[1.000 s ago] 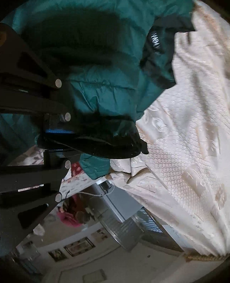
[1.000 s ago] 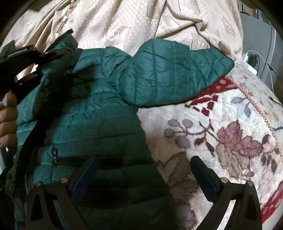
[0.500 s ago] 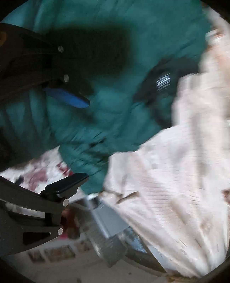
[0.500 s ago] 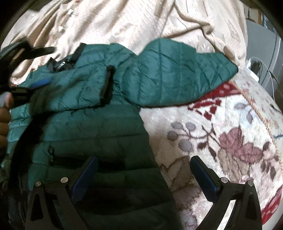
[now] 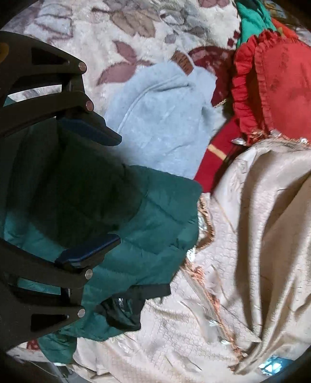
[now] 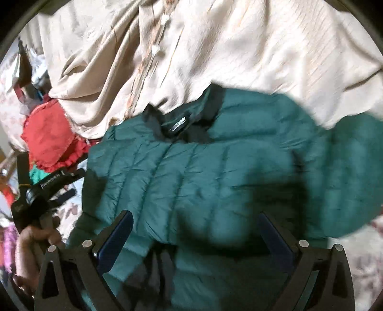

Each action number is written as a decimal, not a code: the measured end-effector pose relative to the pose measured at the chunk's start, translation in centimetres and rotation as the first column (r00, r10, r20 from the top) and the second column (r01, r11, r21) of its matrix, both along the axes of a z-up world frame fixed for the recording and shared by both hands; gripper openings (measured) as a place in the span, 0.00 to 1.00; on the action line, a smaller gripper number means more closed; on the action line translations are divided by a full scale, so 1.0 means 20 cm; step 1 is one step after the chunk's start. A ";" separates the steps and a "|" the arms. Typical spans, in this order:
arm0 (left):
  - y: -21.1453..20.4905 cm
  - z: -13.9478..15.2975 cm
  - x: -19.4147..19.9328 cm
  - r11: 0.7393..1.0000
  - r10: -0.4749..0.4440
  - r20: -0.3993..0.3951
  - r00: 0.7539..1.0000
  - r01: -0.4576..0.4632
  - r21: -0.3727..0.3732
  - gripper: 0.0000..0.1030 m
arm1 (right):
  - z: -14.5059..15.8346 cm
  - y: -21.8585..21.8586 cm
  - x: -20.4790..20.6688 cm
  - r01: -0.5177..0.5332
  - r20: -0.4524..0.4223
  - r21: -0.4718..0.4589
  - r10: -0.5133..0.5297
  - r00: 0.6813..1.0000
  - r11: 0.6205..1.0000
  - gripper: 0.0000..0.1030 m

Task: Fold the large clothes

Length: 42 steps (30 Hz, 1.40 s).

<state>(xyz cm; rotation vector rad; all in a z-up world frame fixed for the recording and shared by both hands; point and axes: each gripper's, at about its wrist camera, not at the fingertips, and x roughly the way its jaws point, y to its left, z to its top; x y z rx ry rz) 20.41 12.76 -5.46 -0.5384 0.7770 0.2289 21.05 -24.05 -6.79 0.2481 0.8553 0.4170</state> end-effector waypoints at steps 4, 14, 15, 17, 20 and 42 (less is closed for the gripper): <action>-0.08 -0.11 0.10 0.999 -0.040 -0.087 0.995 0.039 -0.018 0.74 | -0.23 -0.13 0.17 0.058 -0.208 0.043 -0.048 0.977 0.997 0.98; -0.12 0.10 0.01 0.996 0.047 0.128 0.991 -0.057 0.076 0.74 | 0.02 -0.14 0.13 0.071 0.003 0.042 -0.071 0.997 0.997 0.95; -0.14 0.09 0.03 0.996 0.023 0.129 0.991 -0.034 0.080 0.74 | 0.04 -0.11 0.14 0.060 0.036 0.031 -0.061 0.998 0.998 0.95; -0.18 -0.02 0.13 0.997 -0.061 0.042 0.997 0.059 0.046 0.74 | -0.02 -0.07 0.19 0.038 0.034 -0.042 -0.036 0.999 0.998 0.96; -0.18 -0.16 0.19 0.997 -0.075 -0.065 0.995 0.076 0.009 0.75 | -0.21 -0.10 0.29 0.062 -0.096 -0.099 -0.071 0.993 0.993 0.97; -0.33 -0.15 0.16 0.978 -0.099 -0.123 0.987 0.120 0.170 0.78 | -0.18 0.01 0.24 0.052 -0.122 -0.244 -0.084 0.989 0.968 1.00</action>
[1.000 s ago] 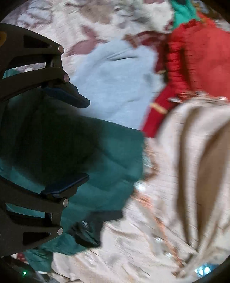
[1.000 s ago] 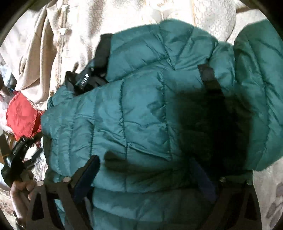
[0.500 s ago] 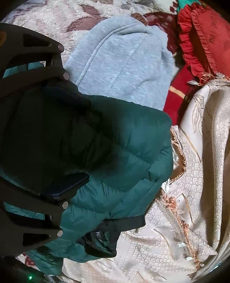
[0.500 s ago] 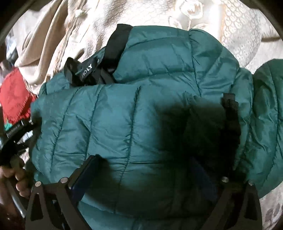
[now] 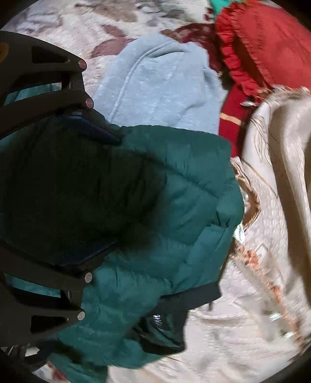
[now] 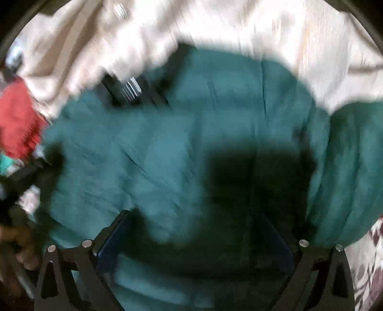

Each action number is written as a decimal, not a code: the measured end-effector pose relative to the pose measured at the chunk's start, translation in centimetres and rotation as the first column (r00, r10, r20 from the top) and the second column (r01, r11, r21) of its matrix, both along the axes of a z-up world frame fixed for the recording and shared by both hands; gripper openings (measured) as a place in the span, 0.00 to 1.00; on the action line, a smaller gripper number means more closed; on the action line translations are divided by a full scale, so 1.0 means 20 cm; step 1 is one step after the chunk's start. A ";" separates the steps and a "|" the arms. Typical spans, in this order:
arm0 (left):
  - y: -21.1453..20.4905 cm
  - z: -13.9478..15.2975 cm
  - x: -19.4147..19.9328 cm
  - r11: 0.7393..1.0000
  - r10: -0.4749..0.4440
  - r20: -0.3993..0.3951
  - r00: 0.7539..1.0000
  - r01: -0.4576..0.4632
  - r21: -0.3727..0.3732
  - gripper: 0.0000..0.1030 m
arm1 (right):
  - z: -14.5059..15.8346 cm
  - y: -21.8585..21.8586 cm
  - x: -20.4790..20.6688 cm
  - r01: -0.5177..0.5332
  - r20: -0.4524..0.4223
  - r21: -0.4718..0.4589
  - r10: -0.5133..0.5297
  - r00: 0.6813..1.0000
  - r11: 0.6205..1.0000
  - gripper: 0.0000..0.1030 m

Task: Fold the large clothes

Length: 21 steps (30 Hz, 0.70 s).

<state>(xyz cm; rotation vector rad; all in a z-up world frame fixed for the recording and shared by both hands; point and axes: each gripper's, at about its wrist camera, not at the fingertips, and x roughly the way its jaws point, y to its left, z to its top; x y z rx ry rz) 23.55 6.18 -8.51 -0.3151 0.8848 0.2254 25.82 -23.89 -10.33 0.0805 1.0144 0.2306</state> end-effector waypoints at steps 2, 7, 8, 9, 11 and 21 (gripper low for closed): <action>0.00 0.05 -0.03 1.000 0.018 0.029 0.999 -0.019 0.007 0.78 | 0.06 -0.02 -0.01 0.028 0.026 -0.002 -0.027 0.999 1.000 0.99; -0.03 0.11 -0.06 1.000 -0.003 0.111 0.994 0.002 0.011 0.78 | 0.06 0.04 -0.06 -0.017 0.049 -0.051 0.020 0.999 0.999 0.99; -0.05 0.06 -0.03 0.999 -0.034 0.057 0.998 0.033 0.024 0.78 | 0.00 0.03 -0.04 -0.019 0.004 -0.061 0.019 1.000 0.998 1.00; -0.09 -0.01 0.00 0.996 -0.065 -0.011 0.998 0.065 0.054 0.78 | 0.00 0.02 -0.04 -0.005 -0.001 -0.040 0.005 1.000 0.999 1.00; -0.11 0.02 -0.01 0.992 -0.060 0.022 0.998 0.057 0.110 0.78 | 0.10 -0.01 -0.08 0.034 0.043 -0.006 -0.034 0.999 0.999 0.98; -0.21 0.30 -0.44 0.997 -0.065 0.211 0.975 0.072 -0.026 0.78 | 0.42 -0.70 -0.42 0.319 0.303 -0.054 -0.289 0.908 0.946 0.98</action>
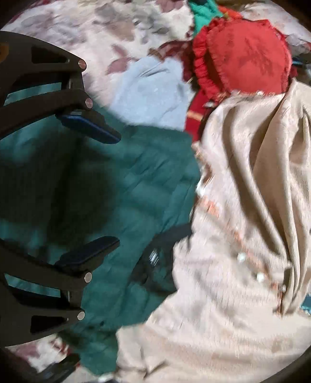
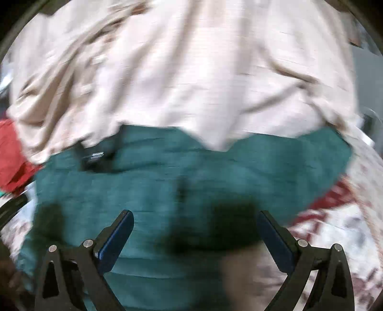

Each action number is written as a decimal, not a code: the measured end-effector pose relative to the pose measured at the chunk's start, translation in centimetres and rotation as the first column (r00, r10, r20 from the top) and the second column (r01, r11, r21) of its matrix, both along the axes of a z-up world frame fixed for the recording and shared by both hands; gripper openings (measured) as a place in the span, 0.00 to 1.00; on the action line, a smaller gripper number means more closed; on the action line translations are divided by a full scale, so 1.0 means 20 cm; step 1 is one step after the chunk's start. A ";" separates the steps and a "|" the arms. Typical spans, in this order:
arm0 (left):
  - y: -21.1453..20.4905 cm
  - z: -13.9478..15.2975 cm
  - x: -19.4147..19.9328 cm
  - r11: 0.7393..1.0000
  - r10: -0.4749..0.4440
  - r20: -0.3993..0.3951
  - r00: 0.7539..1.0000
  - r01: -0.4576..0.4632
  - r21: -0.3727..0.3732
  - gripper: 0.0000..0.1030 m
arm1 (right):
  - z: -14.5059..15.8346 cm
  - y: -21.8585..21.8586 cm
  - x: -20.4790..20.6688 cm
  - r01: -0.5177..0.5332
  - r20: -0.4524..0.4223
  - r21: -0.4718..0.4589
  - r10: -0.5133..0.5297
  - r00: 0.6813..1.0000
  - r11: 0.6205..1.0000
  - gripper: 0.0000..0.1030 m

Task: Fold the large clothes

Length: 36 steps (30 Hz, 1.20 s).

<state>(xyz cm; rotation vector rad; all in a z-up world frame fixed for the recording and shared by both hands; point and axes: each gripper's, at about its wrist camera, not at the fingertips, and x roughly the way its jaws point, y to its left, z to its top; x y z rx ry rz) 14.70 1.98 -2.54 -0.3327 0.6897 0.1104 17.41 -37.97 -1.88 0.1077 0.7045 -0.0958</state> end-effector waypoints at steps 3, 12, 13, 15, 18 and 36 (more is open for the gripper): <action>-0.10 -0.06 -0.03 0.994 -0.101 -0.053 0.993 0.100 -0.037 0.78 | -0.05 -0.29 -0.07 0.119 -0.017 0.032 -0.118 0.993 0.992 0.98; -0.07 -0.13 0.08 0.995 -0.043 -0.132 0.990 0.030 -0.098 0.78 | 0.03 -0.93 -0.10 0.311 0.085 0.062 -0.315 0.945 0.949 0.98; -0.06 -0.15 0.09 0.994 -0.030 -0.155 0.987 0.014 -0.105 0.78 | 0.04 -0.99 -0.07 0.307 0.084 0.074 -0.313 0.946 0.949 0.98; -0.06 -0.17 0.11 0.994 -0.017 -0.173 0.985 -0.002 -0.112 0.78 | 0.04 -1.12 0.07 0.283 0.051 0.070 -0.287 0.956 0.956 0.98; -0.06 -0.17 0.12 0.995 -0.002 -0.174 0.985 -0.016 -0.099 0.78 | -0.01 -1.27 0.23 0.281 -0.005 0.082 -0.281 0.960 0.956 0.96; -0.07 -0.16 0.16 0.998 0.001 -0.146 0.989 -0.009 -0.057 0.78 | 0.06 -1.28 0.05 0.326 0.066 0.049 -0.329 0.942 0.944 0.17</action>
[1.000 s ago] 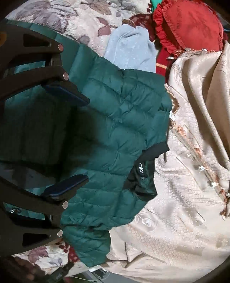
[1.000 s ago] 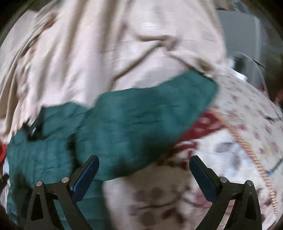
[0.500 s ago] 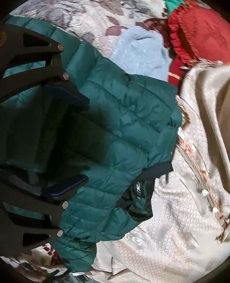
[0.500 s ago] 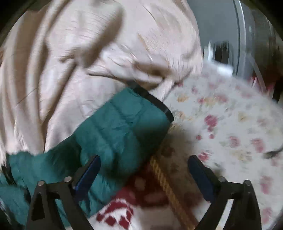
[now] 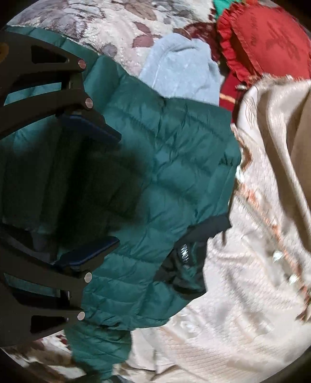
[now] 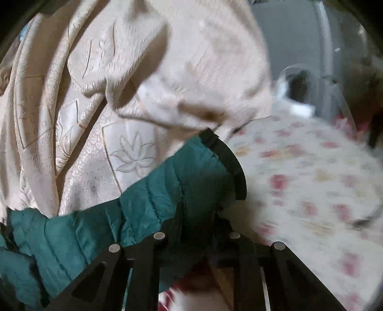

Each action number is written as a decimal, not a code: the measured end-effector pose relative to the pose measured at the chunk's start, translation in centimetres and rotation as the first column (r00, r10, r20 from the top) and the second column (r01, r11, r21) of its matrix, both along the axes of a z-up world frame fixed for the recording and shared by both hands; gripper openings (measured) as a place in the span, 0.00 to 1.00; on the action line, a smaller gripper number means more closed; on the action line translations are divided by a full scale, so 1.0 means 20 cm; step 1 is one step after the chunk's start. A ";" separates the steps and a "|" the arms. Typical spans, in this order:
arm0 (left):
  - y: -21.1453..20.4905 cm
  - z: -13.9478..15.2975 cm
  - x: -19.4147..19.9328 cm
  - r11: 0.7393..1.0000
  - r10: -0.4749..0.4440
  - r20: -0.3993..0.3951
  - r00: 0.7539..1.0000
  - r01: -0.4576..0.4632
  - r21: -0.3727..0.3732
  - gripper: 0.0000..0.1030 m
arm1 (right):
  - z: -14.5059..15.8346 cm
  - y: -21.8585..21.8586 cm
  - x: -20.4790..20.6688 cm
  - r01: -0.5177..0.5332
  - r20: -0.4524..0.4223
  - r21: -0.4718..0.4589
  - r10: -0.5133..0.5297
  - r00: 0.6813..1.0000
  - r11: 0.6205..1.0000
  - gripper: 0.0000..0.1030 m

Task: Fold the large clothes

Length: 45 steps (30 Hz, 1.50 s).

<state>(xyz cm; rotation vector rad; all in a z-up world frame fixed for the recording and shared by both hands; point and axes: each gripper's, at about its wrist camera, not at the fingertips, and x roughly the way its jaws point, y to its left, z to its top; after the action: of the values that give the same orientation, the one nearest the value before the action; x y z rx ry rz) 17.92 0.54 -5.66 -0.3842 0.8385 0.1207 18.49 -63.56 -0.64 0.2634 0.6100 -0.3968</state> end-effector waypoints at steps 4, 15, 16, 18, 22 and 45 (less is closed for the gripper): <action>0.09 -0.01 -0.01 0.998 0.048 -0.025 0.999 -0.049 -0.040 0.78 | 0.15 0.12 -0.27 0.062 0.030 -0.066 -0.060 0.998 0.996 0.16; 0.16 -0.08 -0.02 0.992 0.085 -0.088 0.993 -0.092 -0.081 0.78 | 0.03 1.03 -0.35 -0.289 0.096 0.052 0.284 0.954 0.956 0.16; 0.15 -0.08 -0.02 0.993 0.078 -0.084 0.993 -0.085 -0.078 0.78 | -0.02 1.14 -0.32 -0.341 0.088 0.063 0.335 0.938 0.938 0.16; 0.13 -0.07 -0.01 0.995 0.054 -0.082 0.995 -0.060 -0.076 0.78 | -0.12 1.32 -0.26 -0.419 0.047 0.073 0.417 0.908 0.905 0.16; 0.06 -0.09 0.03 0.991 -0.056 -0.087 0.995 0.044 -0.128 0.78 | -0.23 1.62 -0.16 -0.533 -0.012 0.054 0.534 0.845 0.845 0.17; -0.18 -0.01 0.02 0.946 -0.287 0.050 0.957 0.292 -0.145 0.78 | -0.37 1.74 -0.39 -0.646 -0.316 -0.076 0.597 0.738 0.759 0.71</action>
<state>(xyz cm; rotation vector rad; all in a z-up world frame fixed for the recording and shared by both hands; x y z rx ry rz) 18.31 -3.10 -5.82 -0.3991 0.8704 -0.2225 10.79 -28.86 -7.95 -0.1884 0.8890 0.1783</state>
